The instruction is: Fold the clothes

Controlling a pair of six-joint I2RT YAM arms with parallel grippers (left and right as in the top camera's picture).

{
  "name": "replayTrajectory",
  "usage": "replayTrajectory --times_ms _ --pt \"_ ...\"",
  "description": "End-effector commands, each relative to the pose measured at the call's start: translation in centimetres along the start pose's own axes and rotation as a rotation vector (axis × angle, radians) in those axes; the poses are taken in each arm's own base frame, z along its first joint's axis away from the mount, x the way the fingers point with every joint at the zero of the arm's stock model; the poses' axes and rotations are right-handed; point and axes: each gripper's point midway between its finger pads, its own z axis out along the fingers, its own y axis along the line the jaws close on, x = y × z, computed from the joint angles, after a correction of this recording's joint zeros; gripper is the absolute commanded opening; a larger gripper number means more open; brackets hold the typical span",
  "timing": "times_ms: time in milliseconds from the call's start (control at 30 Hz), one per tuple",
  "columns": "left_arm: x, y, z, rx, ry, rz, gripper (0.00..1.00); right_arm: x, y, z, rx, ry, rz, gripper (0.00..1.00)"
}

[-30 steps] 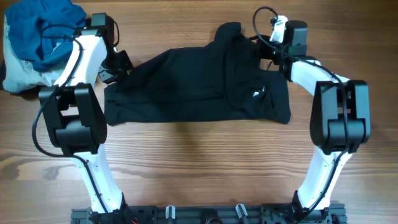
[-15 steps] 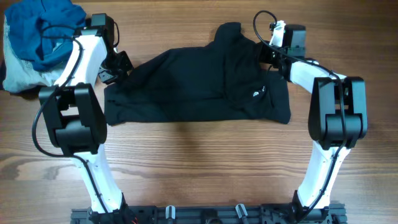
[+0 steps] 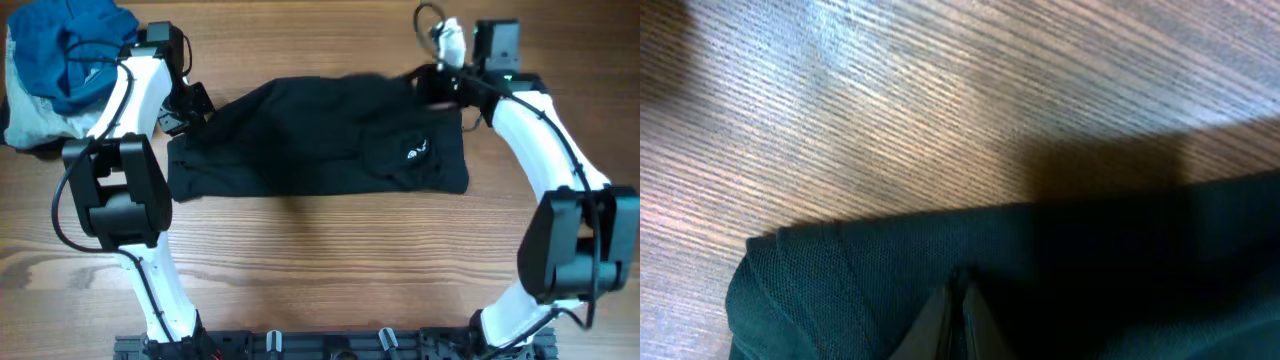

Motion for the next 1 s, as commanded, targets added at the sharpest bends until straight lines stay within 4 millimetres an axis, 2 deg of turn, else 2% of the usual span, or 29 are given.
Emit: replayTrajectory --times_ms 0,100,200,300,367,400,467,500,533,567,667,733,833,900,967 --pt "-0.2 -0.2 -1.4 0.017 -0.028 -0.008 0.04 4.7 0.7 1.7 0.005 0.156 -0.051 0.04" --pt "-0.2 -0.2 -1.4 0.017 -0.029 -0.007 0.04 8.8 0.6 2.5 0.044 0.274 0.003 0.04" --pt "-0.2 -0.2 -1.4 0.017 -0.029 0.017 0.04 12.3 -1.8 2.0 0.214 0.362 0.207 0.04" --pt "-0.2 -0.1 -1.4 0.013 -0.03 0.018 0.04 13.8 -5.0 0.3 0.405 0.386 0.368 0.04" --pt "-0.2 -0.1 -1.4 0.013 -0.03 0.018 0.04 13.8 -6.1 -0.3 0.449 0.376 0.41 0.04" --pt "-0.2 -0.1 -1.4 0.013 -0.03 0.018 0.04 13.6 -6.3 -0.3 0.441 0.364 0.415 0.04" --pt "-0.3 0.0 -1.4 0.01 -0.032 0.018 0.04 12.1 -4.9 0.6 0.323 0.332 0.355 0.17" --pt "-0.3 0.0 -1.4 0.006 -0.034 0.022 0.04 10.9 -3.6 1.1 0.233 0.306 0.315 0.29" --pt "-0.4 0.1 -1.4 -0.002 -0.037 0.022 0.04 9.5 -2.4 1.3 0.156 0.276 0.272 0.35" --pt "-0.4 0.2 -1.4 -0.008 -0.039 0.026 0.04 7.3 -1.7 1.1 0.125 0.233 0.232 0.47" --pt "-0.4 0.2 -1.4 -0.008 -0.039 0.036 0.04 3.1 -1.3 0.5 0.127 0.128 0.155 0.65" --pt "-0.4 0.2 -1.4 -0.007 -0.039 0.036 0.04 0.8 -1.4 0.6 0.126 0.044 0.101 0.69" --pt "-0.4 0.2 -1.4 -0.007 -0.04 0.036 0.04 -1.5 -3.3 1.6 0.197 -0.05 0.055 0.68" --pt "-0.5 0.2 -1.4 -0.006 -0.044 0.036 0.04 -1.2 -4.3 3.2 0.197 -0.049 0.056 0.65" --pt "-0.5 0.2 -1.4 -0.005 -0.044 0.036 0.04 0.1 -5.3 4.9 0.196 -0.01 0.075 0.64"
